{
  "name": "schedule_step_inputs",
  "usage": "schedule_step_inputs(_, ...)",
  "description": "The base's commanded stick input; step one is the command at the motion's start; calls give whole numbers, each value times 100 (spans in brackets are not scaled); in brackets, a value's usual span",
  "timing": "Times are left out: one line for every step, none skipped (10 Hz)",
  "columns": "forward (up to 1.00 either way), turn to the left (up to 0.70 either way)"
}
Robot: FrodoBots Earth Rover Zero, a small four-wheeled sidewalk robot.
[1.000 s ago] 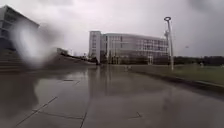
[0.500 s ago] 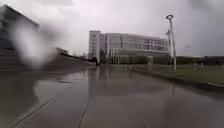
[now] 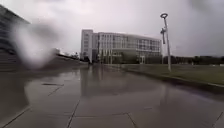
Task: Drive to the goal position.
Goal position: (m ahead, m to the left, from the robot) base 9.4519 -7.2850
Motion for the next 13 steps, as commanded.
schedule_step_inputs(70, 0)
schedule_step_inputs(70, 0)
schedule_step_inputs(70, 0)
schedule_step_inputs(70, 0)
schedule_step_inputs(70, 0)
schedule_step_inputs(70, 0)
schedule_step_inputs(70, 0)
schedule_step_inputs(70, 0)
schedule_step_inputs(70, 0)
schedule_step_inputs(70, 0)
schedule_step_inputs(70, 0)
schedule_step_inputs(70, 0)
schedule_step_inputs(70, 0)
